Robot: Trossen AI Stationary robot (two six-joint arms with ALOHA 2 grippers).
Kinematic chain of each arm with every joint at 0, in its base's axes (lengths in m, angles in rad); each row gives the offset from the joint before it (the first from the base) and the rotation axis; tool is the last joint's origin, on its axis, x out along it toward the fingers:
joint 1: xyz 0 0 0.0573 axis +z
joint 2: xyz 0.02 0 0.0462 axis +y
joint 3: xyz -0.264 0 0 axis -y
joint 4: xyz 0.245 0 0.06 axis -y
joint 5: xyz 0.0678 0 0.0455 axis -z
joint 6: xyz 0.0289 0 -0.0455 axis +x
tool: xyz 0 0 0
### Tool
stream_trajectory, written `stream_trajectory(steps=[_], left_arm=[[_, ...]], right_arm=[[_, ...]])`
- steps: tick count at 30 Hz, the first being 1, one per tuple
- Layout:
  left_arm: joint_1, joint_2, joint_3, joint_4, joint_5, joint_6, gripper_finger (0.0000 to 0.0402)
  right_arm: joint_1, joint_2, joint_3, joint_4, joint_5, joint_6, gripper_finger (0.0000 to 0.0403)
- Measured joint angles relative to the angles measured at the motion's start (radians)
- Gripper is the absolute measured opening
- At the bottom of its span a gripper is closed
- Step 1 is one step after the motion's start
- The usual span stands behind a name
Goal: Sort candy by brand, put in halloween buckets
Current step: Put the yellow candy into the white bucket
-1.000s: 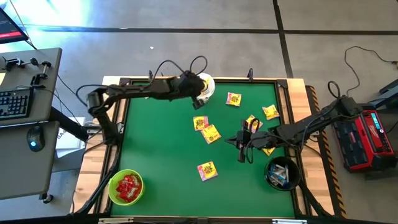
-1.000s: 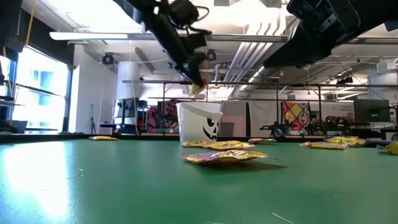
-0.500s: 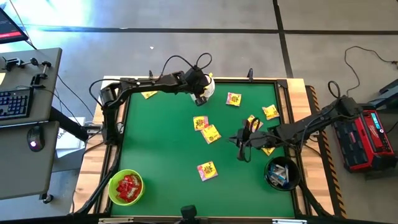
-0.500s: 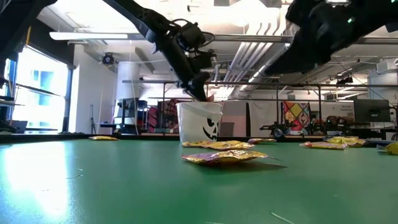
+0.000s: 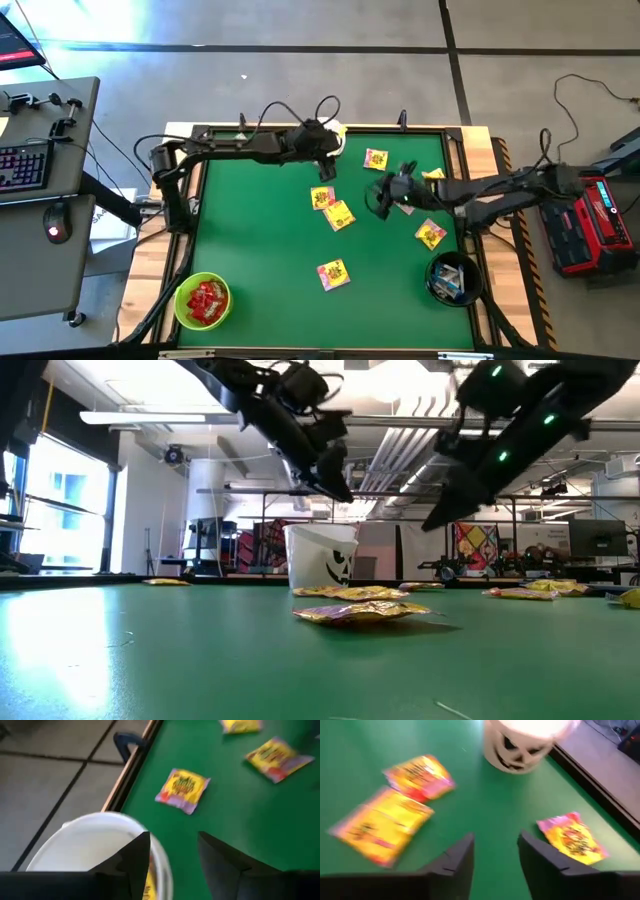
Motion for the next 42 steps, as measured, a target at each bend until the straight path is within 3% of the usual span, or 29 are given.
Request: stream_trajectory(steps=[6, 16, 23, 27, 34, 42], left_arm=[[-0.049, -0.109, -0.15, 0.157, -0.014, -0.018, 0.0158], [-0.155, -0.331, -0.41, 0.335, -0.014, -0.077, 0.0158], [-0.259, -0.432, -0.53, 0.365, -0.013, -0.078, 0.0158], [-0.316, -0.465, -0.602, 0.374, -0.014, -0.113, 0.0158], [-0.382, -0.481, -0.725, 0.509, -0.071, -0.186, 0.0158], [-0.425, -0.481, -0.774, 0.579, -0.137, -0.193, 0.0158]], right_arm=[[-0.189, 0.121, 0.0, 0.044, -0.14, -0.187, 0.018], [-0.383, 0.295, 0.0, 0.213, -0.155, -0.265, 0.0181], [-0.463, 0.372, 0.003, 0.237, -0.267, -0.282, 0.0177], [-0.489, 0.442, 0.047, 0.226, -0.304, -0.282, 0.0139], [-0.479, 0.462, 0.14, 0.117, -0.304, -0.285, 0.0011], [-0.391, 0.351, 0.271, -0.132, -0.248, -0.275, 0.0002]])
